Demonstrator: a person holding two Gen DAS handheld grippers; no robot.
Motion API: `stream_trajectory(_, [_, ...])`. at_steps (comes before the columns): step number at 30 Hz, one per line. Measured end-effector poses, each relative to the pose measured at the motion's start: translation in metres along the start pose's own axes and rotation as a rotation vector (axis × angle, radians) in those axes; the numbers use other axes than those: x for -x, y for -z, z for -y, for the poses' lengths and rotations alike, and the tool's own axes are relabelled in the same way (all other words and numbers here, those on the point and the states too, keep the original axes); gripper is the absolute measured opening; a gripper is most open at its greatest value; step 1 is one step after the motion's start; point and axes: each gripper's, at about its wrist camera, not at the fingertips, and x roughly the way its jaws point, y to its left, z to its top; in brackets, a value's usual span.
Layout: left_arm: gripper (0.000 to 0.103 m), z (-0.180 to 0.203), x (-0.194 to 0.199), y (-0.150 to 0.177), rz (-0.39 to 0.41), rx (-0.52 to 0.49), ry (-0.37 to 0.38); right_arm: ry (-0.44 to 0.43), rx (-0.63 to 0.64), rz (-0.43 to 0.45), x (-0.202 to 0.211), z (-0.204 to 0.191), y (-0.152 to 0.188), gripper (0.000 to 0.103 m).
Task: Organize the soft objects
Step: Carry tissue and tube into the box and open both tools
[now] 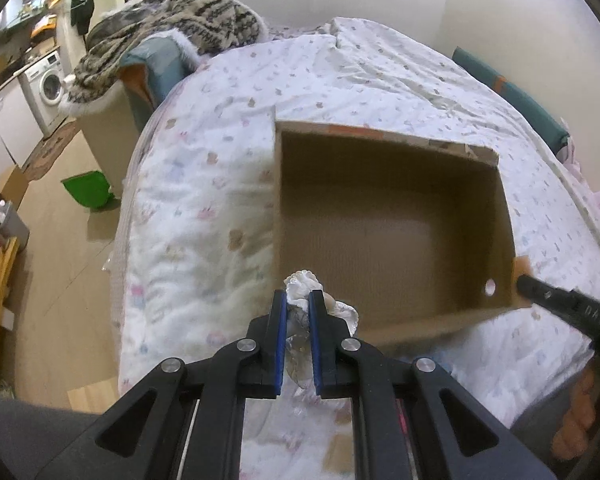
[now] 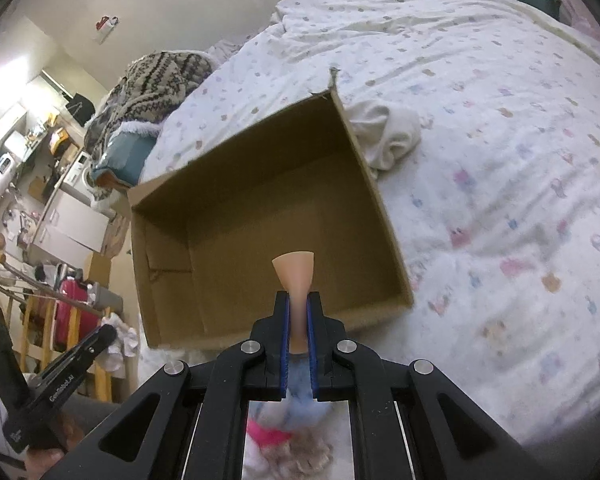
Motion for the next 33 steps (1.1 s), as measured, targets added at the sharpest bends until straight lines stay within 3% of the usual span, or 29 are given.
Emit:
stream_trajectory(5, [0.010,0.023,-0.011,-0.019,0.051,-0.047,0.011,0.014,0.034,0.035,-0.020,-0.007,-0.007,0.009])
stream_trajectory(10, [0.010,0.031,-0.033,-0.017,0.066,-0.087,0.009,0.046,0.067,0.051,-0.037,-0.006,-0.005,0.009])
stream_trajectory(14, [0.010,0.028,-0.061,-0.009,0.029,-0.083,0.010,0.017,0.017,0.008,-0.050,0.006,0.002,0.010])
stream_trajectory(18, [0.010,0.022,-0.079,-0.004,0.016,-0.072,0.000,0.069,0.036,-0.016,-0.060,0.010,0.005,0.010])
stream_trajectory(33, [0.011,0.019,-0.085,0.006,-0.006,-0.050,-0.008,0.086,0.078,-0.030,-0.070,0.004,0.007,0.010])
